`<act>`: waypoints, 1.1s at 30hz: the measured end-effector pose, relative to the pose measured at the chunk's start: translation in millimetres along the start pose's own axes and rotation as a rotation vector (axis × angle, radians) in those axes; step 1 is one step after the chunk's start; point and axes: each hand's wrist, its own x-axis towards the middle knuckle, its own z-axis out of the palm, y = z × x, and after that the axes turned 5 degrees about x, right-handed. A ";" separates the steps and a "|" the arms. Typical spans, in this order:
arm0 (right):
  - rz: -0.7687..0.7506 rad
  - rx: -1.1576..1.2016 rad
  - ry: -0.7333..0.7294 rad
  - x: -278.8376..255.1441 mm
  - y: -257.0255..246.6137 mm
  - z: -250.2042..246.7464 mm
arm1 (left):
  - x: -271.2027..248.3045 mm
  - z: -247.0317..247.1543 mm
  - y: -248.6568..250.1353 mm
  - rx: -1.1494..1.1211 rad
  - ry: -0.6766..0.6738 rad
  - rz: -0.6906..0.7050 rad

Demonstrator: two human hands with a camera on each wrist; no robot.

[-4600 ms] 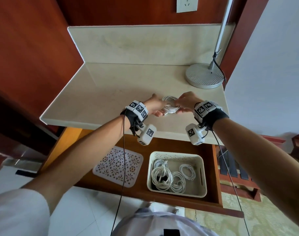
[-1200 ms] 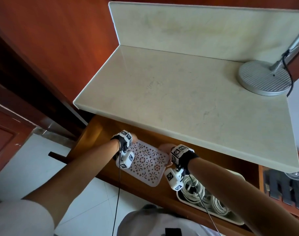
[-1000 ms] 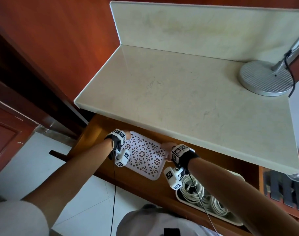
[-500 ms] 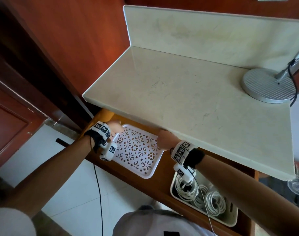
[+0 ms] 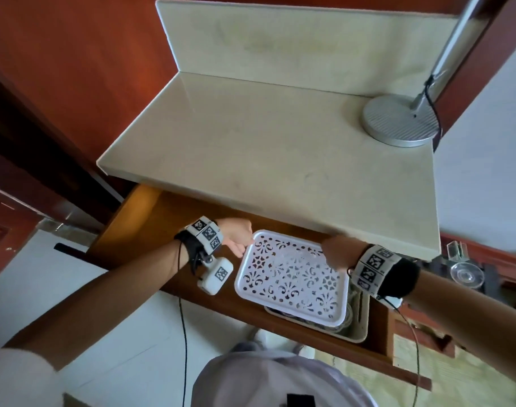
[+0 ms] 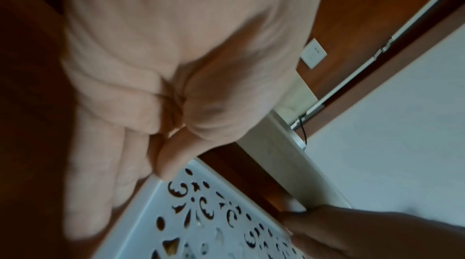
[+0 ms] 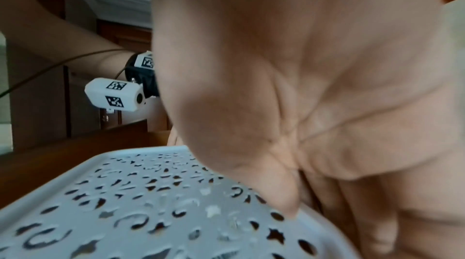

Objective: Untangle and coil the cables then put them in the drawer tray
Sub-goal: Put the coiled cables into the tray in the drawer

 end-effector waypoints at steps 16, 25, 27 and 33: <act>0.078 -0.144 -0.003 -3.1 56.1 37.4 | 42.6 50.9 39.3 0.506 -0.069 0.040; 0.068 -0.039 0.014 -4.1 47.2 43.5 | 40.8 48.6 35.5 0.276 -0.140 0.054; 0.084 -0.022 0.062 -5.7 44.5 45.0 | 41.8 45.3 33.5 0.256 -0.088 0.096; 0.014 0.020 0.061 0.6 48.3 61.4 | 25.7 40.7 37.4 0.346 -0.079 0.198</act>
